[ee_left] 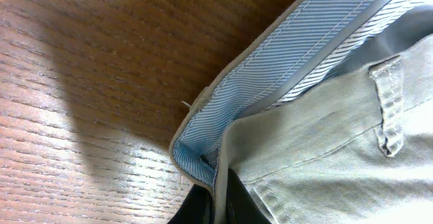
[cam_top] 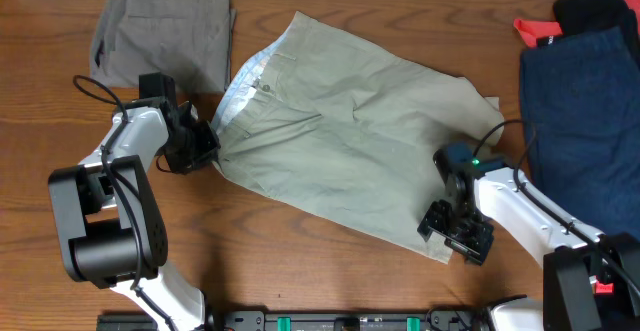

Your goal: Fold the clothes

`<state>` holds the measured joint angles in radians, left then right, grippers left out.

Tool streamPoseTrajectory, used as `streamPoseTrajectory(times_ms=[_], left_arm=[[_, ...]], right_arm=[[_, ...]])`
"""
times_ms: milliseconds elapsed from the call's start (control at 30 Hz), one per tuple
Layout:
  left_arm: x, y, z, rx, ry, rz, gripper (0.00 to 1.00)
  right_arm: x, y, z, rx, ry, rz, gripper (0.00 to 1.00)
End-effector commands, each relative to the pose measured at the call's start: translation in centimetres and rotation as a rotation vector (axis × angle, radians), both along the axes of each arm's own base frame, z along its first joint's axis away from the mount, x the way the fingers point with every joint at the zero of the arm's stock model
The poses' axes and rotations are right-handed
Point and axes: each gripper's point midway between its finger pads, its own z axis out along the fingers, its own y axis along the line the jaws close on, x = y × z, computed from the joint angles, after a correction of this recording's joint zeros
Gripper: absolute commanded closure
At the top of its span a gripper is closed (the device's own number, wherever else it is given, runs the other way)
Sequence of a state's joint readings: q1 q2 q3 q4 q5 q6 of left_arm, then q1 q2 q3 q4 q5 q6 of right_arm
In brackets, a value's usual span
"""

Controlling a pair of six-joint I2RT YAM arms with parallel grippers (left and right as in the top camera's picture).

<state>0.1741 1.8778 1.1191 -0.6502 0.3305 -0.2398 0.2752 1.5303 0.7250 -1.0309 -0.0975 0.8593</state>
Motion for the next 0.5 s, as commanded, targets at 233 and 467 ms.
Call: streamPoseTrajectory(times_ms=[233, 467], left_arm=[[-0.3, 0.2, -0.6, 0.004, 0.024, 0.012, 0.94], [-0.7, 0.1, -0.6, 0.0, 0.039, 0.012, 0.94]], right_arm=[[-0.9, 1.4, -2.1, 0.099, -0.025, -0.036, 0.36], [-0.5, 1.5, -2.2, 0.101, -0.043, -0.035, 0.98]])
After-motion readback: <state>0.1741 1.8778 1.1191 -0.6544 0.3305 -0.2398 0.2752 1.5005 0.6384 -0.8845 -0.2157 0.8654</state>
